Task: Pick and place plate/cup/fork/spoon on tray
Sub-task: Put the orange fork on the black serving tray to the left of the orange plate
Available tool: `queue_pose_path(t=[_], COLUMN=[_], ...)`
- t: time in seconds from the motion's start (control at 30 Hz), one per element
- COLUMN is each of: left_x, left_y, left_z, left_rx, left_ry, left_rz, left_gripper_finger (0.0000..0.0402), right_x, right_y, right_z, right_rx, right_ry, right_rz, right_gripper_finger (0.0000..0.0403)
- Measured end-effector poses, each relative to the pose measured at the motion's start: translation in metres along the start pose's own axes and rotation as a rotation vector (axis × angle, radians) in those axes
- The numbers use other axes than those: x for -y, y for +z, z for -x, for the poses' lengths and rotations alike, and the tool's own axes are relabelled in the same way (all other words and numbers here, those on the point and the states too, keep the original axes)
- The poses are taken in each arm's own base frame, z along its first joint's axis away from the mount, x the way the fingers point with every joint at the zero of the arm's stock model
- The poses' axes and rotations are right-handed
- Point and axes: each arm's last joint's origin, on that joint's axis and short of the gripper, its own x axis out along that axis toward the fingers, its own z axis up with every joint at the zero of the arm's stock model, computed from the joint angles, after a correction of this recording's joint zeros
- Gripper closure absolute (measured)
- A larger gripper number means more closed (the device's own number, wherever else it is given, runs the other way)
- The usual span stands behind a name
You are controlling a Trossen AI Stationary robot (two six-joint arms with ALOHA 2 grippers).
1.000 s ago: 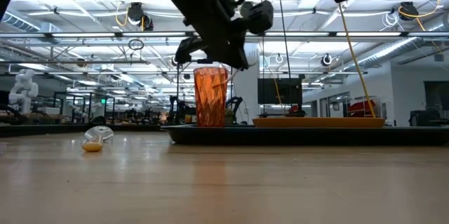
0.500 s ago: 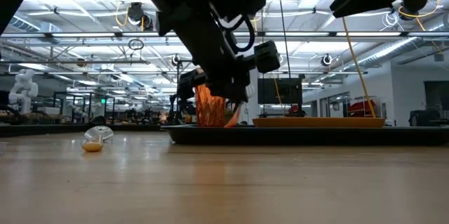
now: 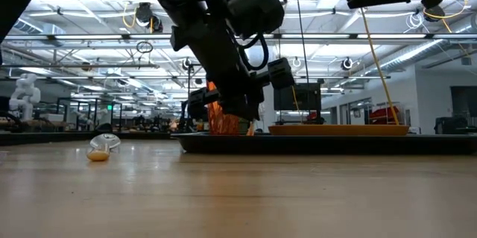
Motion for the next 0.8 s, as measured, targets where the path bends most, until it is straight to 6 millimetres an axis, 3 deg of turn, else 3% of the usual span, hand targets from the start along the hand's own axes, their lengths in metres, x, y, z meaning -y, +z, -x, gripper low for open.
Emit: queue_pose_path(t=[0.37,0.63,0.8], left_x=[-0.006,-0.014,-0.014], left_y=[0.007,-0.009,-0.013], left_z=[-0.009,-0.035,-0.039], left_rx=[-0.021,-0.079,-0.065], left_ry=[0.028,0.041,0.035], left_rz=[0.052,0.085,0.1], left_gripper_finger=[0.0385,0.0384,0.0383], right_x=[0.002,0.002,0.002], right_y=[0.004,0.006,0.006], right_z=[0.001,0.001,0.001], right_rx=[0.023,0.036,0.039], right_ry=[-0.002,-0.003,-0.003], right_rz=[-0.001,0.008,0.01], right_gripper_finger=[0.0273,0.0273,0.0273])
